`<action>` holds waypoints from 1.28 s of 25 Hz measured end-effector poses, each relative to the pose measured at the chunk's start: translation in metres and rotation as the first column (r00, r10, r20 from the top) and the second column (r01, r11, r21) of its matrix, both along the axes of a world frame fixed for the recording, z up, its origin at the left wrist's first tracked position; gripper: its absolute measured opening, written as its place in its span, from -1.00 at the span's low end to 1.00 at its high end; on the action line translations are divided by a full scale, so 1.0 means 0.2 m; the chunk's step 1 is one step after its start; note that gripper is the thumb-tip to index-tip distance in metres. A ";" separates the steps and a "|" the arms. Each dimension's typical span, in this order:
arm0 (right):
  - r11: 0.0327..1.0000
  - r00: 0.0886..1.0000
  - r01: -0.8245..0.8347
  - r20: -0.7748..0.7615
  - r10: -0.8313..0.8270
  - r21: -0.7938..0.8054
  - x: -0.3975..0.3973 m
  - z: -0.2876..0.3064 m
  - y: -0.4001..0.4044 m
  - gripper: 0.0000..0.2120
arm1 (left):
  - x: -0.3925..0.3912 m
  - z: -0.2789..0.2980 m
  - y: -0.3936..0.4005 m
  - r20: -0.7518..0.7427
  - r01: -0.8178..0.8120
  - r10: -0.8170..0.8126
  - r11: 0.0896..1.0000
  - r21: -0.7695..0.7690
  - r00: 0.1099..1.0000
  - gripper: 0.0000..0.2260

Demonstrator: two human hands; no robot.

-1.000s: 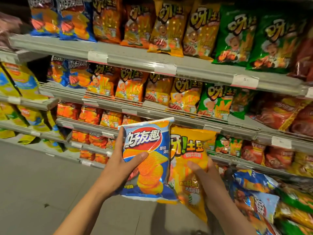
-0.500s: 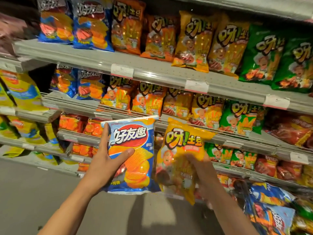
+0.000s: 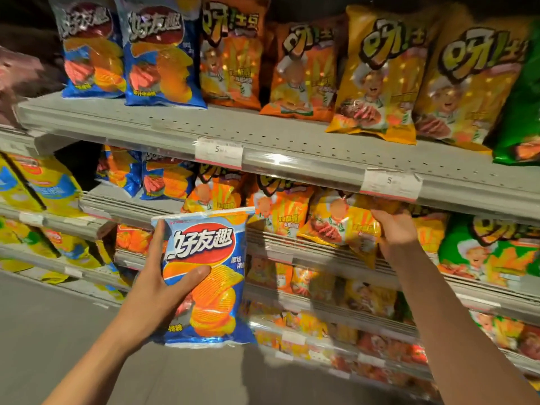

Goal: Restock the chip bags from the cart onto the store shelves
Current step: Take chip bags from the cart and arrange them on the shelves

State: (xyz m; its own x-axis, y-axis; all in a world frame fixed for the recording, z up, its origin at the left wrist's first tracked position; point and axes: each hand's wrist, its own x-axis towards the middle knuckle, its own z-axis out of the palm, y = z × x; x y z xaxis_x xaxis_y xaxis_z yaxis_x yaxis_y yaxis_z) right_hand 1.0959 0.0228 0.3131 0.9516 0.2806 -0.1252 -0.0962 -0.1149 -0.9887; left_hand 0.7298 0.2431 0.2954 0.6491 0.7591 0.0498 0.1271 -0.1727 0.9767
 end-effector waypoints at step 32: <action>0.884 0.584 0.323 0.806 0.093 -0.336 -0.45 -0.16 0.29 -0.73 | 0.32 0.02 0.33 0.083 0.219 -0.211 0.970 -0.104 0.974 -0.07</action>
